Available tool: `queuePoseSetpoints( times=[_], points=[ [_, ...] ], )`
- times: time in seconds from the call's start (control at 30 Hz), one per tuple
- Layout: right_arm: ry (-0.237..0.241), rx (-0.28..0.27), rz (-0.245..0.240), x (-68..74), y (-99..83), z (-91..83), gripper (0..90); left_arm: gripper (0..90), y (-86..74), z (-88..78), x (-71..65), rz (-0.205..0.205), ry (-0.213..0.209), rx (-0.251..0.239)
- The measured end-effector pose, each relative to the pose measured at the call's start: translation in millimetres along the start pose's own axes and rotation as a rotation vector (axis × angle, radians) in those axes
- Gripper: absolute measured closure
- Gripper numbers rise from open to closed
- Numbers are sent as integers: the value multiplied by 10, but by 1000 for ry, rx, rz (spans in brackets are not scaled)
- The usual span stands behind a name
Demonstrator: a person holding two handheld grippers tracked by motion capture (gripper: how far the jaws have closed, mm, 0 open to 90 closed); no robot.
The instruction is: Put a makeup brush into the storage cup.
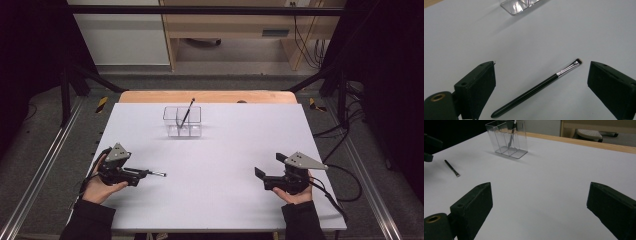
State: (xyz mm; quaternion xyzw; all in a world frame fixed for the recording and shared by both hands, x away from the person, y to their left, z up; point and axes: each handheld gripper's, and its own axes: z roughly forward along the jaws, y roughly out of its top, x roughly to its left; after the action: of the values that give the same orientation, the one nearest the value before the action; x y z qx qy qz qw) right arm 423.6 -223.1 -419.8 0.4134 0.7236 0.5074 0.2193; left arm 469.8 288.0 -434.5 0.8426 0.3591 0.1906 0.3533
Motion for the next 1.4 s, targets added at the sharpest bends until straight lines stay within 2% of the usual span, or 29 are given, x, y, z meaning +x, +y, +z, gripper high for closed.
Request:
queuePoseSetpoints(
  times=[0.17,0.37,0.63,1.07,1.17,1.4],
  points=[
    [-1,5,-4,4,-4,17,71,98,-4,89,11,14,-8,43],
    [3,12,-5,8,-12,34,70,148,-15,207,-33,57,-7,101],
    [2,13,-5,11,-15,38,70,268,-25,292,-57,84,-26,133],
    [4,16,-4,15,-20,49,70,483,-38,379,-61,91,-63,177],
    [6,17,-3,17,-20,50,71,528,-38,388,-50,80,-80,182],
    [7,18,-3,17,-20,50,71,582,-37,389,-46,65,-97,189]
  ],
)
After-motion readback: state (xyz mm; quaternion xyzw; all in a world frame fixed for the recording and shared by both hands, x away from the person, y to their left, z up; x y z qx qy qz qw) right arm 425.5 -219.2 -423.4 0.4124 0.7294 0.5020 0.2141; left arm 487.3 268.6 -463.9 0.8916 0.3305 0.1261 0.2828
